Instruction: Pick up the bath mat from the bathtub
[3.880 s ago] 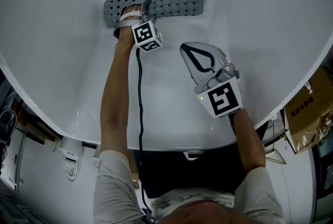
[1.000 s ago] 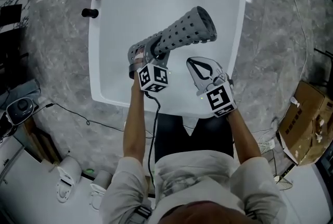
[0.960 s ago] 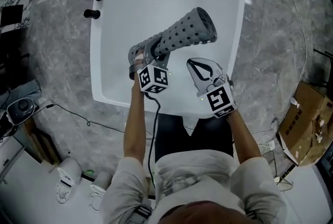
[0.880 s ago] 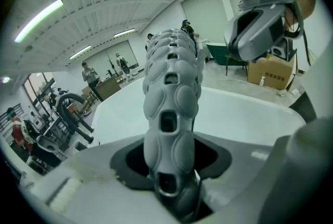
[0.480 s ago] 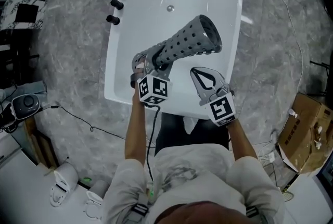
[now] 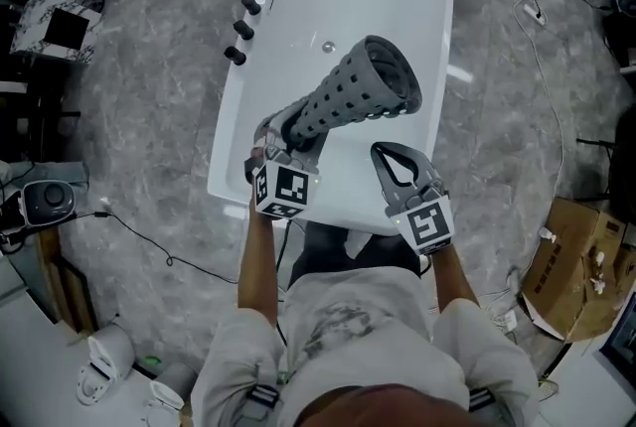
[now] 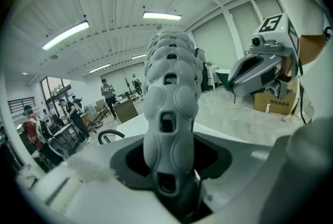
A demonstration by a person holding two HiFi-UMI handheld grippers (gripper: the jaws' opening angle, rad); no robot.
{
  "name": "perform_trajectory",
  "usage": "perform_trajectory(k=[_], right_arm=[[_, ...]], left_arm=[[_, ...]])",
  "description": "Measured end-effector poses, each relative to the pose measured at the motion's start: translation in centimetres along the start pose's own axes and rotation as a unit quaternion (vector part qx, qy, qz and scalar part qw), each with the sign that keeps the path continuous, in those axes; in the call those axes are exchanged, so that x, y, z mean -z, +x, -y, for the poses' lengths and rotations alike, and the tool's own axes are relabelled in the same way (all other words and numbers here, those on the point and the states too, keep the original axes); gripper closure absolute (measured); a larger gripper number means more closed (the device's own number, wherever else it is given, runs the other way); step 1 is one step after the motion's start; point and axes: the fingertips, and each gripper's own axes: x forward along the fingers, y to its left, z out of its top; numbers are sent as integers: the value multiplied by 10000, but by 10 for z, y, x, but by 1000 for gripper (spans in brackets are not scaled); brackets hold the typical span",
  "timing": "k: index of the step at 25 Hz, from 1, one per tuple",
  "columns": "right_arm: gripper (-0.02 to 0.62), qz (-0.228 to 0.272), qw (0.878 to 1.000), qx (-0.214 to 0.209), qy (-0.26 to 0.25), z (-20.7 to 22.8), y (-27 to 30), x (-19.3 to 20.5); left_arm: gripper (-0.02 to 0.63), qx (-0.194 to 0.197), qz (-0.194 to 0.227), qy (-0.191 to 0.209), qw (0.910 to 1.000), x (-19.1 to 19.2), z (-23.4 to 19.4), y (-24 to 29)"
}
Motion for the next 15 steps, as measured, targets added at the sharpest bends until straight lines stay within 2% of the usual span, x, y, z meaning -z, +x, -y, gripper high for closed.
perform_trajectory(k=[11, 15], right_arm=[[592, 270, 9984, 439, -219, -13, -40, -49], [592, 250, 9980, 551, -203, -24, -55, -61]], left_arm=[[417, -240, 341, -644, 9971, -13, -17, -78], [417, -254, 536, -670, 9960, -28, -19, -106]])
